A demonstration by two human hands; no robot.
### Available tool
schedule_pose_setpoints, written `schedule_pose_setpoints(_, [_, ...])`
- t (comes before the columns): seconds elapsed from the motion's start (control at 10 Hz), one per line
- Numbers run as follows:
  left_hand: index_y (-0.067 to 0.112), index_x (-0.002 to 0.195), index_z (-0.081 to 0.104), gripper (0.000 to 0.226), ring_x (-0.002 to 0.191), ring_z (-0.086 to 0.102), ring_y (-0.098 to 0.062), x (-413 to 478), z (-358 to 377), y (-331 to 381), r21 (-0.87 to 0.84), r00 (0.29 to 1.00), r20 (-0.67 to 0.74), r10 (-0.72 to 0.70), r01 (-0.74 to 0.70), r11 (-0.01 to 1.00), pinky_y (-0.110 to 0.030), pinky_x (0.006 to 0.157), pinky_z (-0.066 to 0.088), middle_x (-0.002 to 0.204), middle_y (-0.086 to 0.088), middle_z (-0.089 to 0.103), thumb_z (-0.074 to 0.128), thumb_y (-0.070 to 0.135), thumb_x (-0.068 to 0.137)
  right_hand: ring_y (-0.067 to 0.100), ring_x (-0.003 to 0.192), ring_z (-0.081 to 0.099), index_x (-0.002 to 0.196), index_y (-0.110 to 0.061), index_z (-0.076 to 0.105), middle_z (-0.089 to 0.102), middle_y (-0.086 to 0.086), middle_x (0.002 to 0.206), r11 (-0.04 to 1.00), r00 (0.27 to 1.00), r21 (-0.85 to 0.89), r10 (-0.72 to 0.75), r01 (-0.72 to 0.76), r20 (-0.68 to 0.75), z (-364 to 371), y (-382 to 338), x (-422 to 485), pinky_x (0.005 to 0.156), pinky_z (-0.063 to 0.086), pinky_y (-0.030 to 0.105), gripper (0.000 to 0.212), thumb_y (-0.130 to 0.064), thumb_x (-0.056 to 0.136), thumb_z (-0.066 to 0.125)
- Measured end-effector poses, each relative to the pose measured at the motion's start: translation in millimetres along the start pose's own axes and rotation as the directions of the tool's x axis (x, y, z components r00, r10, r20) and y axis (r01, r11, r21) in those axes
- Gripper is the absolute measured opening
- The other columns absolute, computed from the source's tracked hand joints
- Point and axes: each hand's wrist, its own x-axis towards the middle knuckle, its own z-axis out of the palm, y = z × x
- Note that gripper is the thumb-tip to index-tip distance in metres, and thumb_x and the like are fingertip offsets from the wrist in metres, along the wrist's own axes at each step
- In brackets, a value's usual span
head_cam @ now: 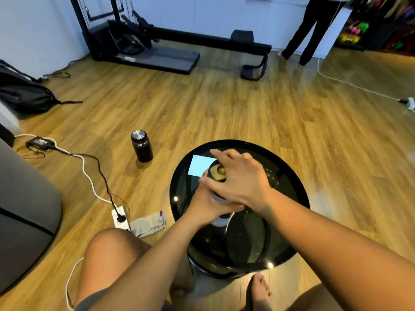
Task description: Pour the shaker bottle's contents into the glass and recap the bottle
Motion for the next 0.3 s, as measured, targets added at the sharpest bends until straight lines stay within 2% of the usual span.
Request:
schedule_pose_setpoints(0.1, [0.033,0.158,0.018,0.124,0.138,0.039,-0.002,-3,-29,6,-0.004,0.991,0.133,0.006,-0.006,1.000,-0.021,0.107,0.035,0.149,0.020,0.040,0.098,0.030,0.063,0.036,0.131,0.044,0.152,-0.043,0.023,0.047,0.000,0.149,0.998,0.995,0.062,-0.020,0.014,0.097,-9,2,1,0.101,0.042,0.051,0.087,-0.088,0.077,0.018])
schedule_pose_setpoints(0.2, [0.030,0.160,0.024,0.116,0.145,0.040,-0.009,2,-66,34,-0.030,0.978,0.196,0.068,-0.064,0.998,-0.023,0.111,0.039,0.155,0.011,0.042,0.090,0.042,0.065,0.035,0.150,0.011,0.153,-0.048,0.013,0.024,0.002,0.164,0.985,0.971,0.172,-0.027,-0.015,0.237,-18,5,8,0.116,0.019,0.059,0.067,-0.073,0.091,0.017])
schedule_pose_setpoints(0.3, [0.022,0.153,0.035,0.083,0.144,0.047,-0.016,7,-78,61,-0.126,0.989,0.122,0.086,-0.070,0.990,-0.016,0.103,0.046,0.149,0.002,0.052,0.081,0.036,0.086,0.028,0.153,0.002,0.153,-0.048,0.014,0.019,0.000,0.166,0.955,0.971,0.295,-0.045,-0.028,0.237,-24,6,7,0.119,0.010,0.060,0.062,-0.066,0.095,0.026])
